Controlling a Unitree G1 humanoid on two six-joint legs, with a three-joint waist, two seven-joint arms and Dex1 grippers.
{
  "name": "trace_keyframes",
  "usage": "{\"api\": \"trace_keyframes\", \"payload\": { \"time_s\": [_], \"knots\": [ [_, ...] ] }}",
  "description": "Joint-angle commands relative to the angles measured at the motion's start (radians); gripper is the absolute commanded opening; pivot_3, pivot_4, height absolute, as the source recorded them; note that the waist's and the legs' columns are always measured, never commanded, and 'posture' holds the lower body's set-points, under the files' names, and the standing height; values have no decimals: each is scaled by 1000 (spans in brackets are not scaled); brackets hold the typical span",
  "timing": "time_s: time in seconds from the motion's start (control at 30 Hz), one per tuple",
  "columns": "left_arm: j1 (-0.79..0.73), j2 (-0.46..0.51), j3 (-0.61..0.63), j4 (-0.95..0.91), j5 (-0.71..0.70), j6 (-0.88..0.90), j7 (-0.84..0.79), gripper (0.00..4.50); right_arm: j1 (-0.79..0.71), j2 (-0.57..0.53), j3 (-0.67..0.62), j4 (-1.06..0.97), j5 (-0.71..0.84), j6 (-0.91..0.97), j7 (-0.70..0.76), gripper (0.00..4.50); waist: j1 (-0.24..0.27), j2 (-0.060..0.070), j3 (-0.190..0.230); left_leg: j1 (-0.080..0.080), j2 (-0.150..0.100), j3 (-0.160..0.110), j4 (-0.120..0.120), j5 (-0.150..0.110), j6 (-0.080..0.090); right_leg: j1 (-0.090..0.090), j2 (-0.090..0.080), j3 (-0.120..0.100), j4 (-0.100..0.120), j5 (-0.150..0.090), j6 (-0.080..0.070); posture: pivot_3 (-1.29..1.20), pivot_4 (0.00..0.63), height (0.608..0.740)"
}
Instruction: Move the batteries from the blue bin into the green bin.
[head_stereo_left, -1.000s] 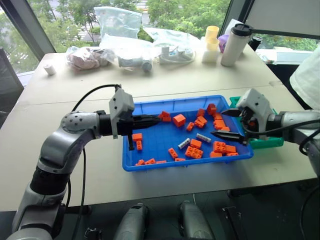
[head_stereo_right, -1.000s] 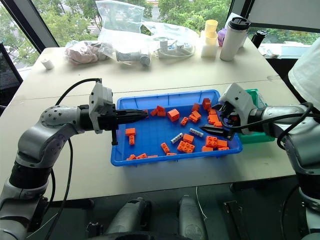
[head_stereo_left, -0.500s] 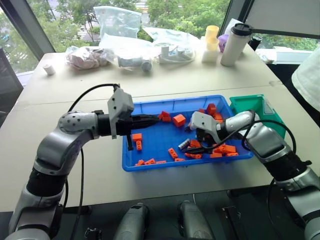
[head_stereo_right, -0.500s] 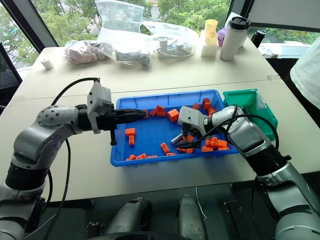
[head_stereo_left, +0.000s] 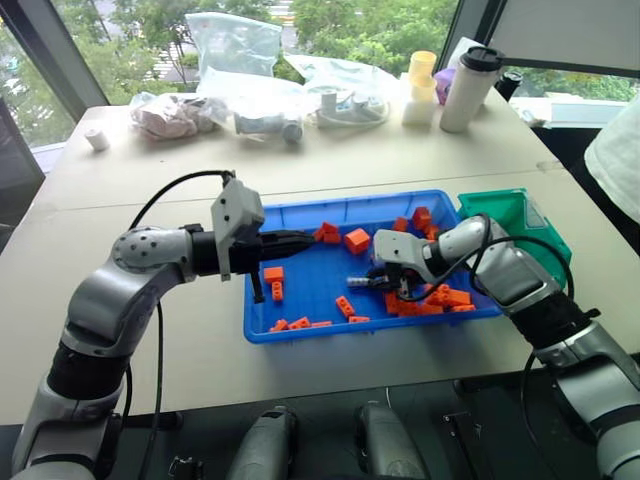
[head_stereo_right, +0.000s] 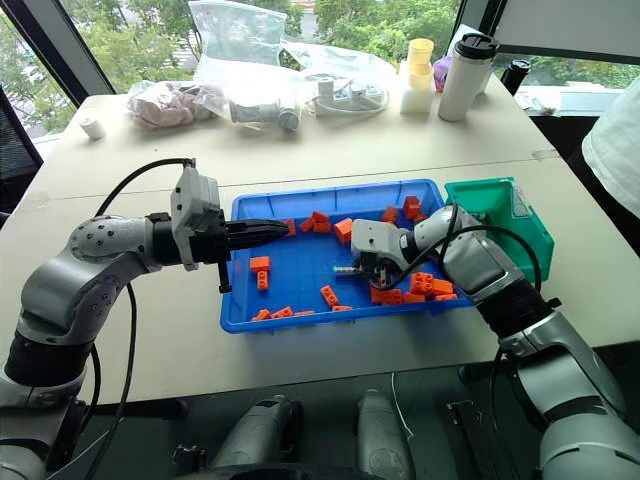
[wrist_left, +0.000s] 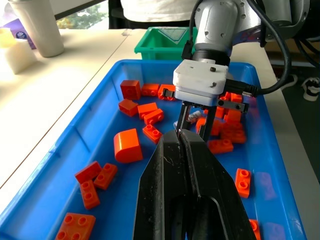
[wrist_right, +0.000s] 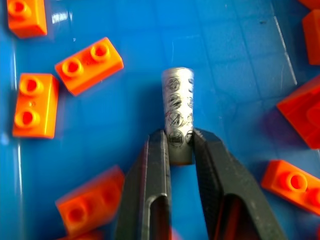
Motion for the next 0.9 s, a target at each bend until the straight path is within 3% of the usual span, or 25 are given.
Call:
{"api": "trace_keyframes", "payload": {
  "time_s": [0.03,0.23,0.43,0.6,0.73,0.87,0.9],
  "knots": [
    [-3,5,23,-29,-10,-14,1,0,-50,19,-105,-73,44,74,-41,328,0,0,0,0,0,0,0,0,0,0,0,0,0,0,0,0,150,740],
    [-3,-1,17,-21,-4,-24,1,0,-83,-104,-375,-139,126,267,-129,328,14,0,0,-1,-1,-1,0,0,0,0,-1,0,0,0,0,0,150,740],
    [-1,-18,6,-15,0,-37,-1,0,64,-317,-572,-117,121,345,-193,328,28,0,0,-1,-1,0,-1,0,0,0,-1,0,-1,0,0,0,150,740],
    [-20,-33,-14,18,10,-58,-19,0,298,-428,-654,-112,114,318,-196,328,20,1,0,-1,0,2,0,0,0,0,-1,1,-1,0,0,0,150,740],
    [-35,-45,-25,40,18,-71,-33,0,359,-430,-662,-100,126,319,-222,328,1,1,0,0,0,3,0,0,0,0,0,2,0,0,0,0,150,740],
    [-40,-52,-27,49,26,-74,-41,0,340,-427,-655,-96,128,314,-247,1923,-1,2,0,1,0,3,0,0,0,0,0,2,1,0,0,0,150,740],
    [-39,-52,-26,49,27,-74,-42,0,323,-425,-655,-103,132,315,-255,2552,0,2,0,1,0,3,0,0,0,0,0,2,0,0,0,0,150,740]
  ]
}}
